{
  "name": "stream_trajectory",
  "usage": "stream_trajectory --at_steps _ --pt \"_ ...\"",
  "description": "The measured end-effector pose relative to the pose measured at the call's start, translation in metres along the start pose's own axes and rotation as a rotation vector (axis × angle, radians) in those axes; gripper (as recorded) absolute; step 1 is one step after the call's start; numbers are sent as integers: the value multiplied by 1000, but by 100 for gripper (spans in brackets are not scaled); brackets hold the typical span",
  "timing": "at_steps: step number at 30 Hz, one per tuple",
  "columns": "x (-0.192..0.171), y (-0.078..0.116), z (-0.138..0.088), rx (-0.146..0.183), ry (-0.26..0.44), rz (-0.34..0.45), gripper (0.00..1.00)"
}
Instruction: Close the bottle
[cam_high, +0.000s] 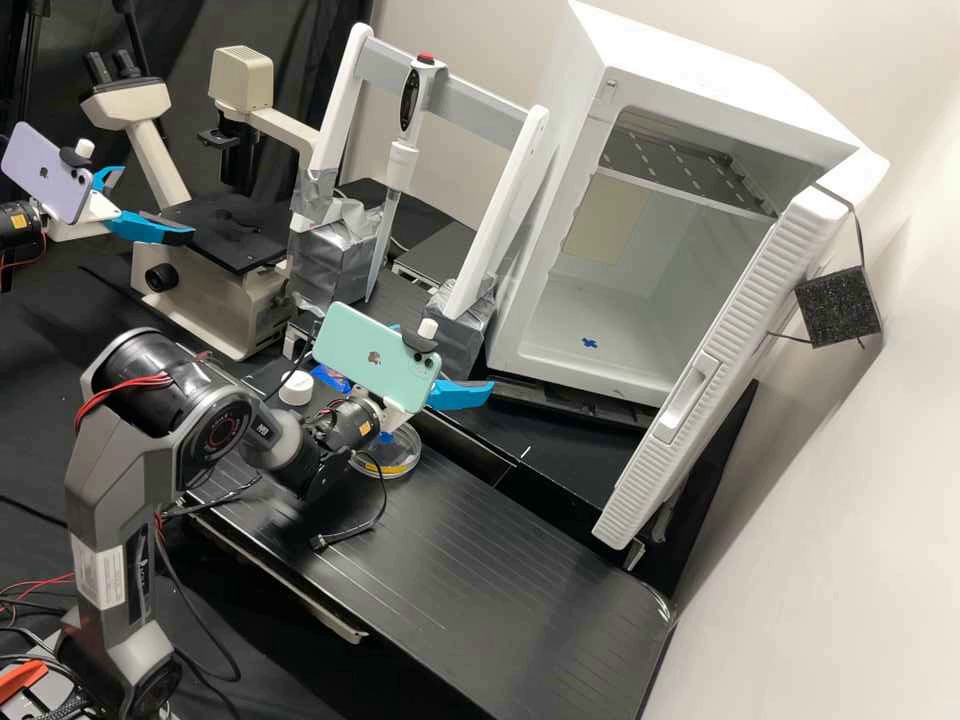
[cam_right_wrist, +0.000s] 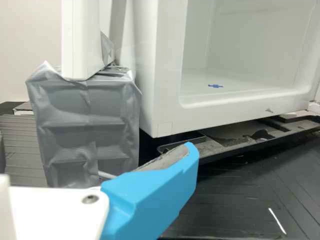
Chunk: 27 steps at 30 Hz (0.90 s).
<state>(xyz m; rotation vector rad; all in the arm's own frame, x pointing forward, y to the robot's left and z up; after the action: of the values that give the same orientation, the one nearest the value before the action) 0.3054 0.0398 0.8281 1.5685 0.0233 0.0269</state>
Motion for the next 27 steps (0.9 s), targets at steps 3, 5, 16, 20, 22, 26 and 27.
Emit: stream_trajectory --at_steps 3,5,16,20,22,26,27 --pt "0 0 0 0 0 0 100" --pt "0 0 0 0 0 0 100" --pt "-31 6 -2 28 32 2 100" --pt "-59 4 -11 45 110 5 100" --pt "-73 1 -17 48 156 1 100" --pt "-99 -20 -28 44 252 -65 100" --pt "-103 -25 -30 34 270 -82 100"
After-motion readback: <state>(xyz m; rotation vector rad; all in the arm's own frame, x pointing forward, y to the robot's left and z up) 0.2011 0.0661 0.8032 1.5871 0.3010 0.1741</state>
